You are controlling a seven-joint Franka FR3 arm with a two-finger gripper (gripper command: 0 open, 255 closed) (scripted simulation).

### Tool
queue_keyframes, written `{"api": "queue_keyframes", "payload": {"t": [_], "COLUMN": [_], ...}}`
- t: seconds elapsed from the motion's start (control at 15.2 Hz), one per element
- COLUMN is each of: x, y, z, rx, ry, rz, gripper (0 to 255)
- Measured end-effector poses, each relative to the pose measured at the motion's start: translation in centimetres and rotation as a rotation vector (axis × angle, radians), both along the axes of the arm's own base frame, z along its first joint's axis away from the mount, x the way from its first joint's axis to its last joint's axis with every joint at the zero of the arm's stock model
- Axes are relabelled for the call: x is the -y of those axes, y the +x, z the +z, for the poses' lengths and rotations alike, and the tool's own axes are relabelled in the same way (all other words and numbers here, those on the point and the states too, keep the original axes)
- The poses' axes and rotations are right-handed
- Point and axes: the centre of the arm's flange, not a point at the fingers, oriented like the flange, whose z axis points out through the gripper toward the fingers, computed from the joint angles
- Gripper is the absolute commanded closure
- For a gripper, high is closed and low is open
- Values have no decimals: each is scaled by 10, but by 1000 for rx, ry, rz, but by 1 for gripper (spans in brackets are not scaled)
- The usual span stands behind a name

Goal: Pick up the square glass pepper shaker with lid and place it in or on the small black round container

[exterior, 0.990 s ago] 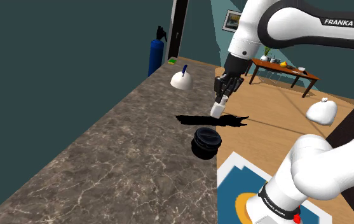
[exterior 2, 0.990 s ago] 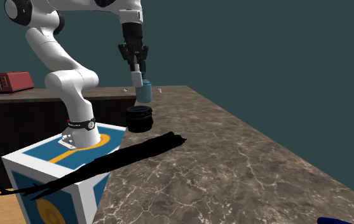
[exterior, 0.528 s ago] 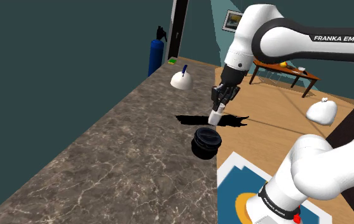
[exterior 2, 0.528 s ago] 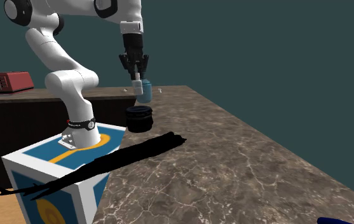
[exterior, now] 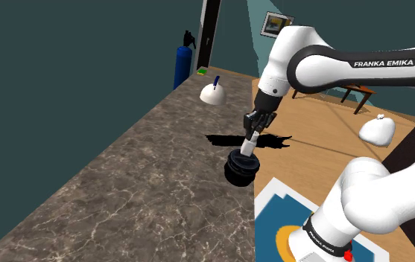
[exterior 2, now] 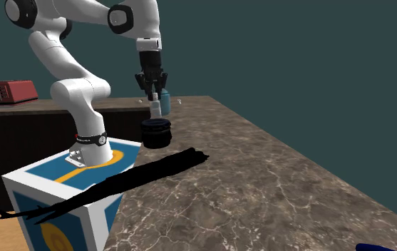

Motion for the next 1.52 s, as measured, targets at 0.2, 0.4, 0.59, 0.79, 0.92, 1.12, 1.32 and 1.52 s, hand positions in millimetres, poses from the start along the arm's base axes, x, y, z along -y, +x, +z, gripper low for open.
{"api": "queue_keyframes", "payload": {"t": [0.2,0.4,0.59,0.79,0.92,1.12,1.32,1.52], "x": [0,0,0,0,0,0,-1,1], "y": [0,0,0,0,0,1,2,-1], "z": [-15,-17,-18,-18,-18,-12,19,31], "rx": [0,1,2,1,1,1,2,1], "ry": [0,0,0,0,0,0,0,0], "rz": [0,0,0,0,0,0,0,0], "gripper": [255,255,255,0,0,0,0,0]}}
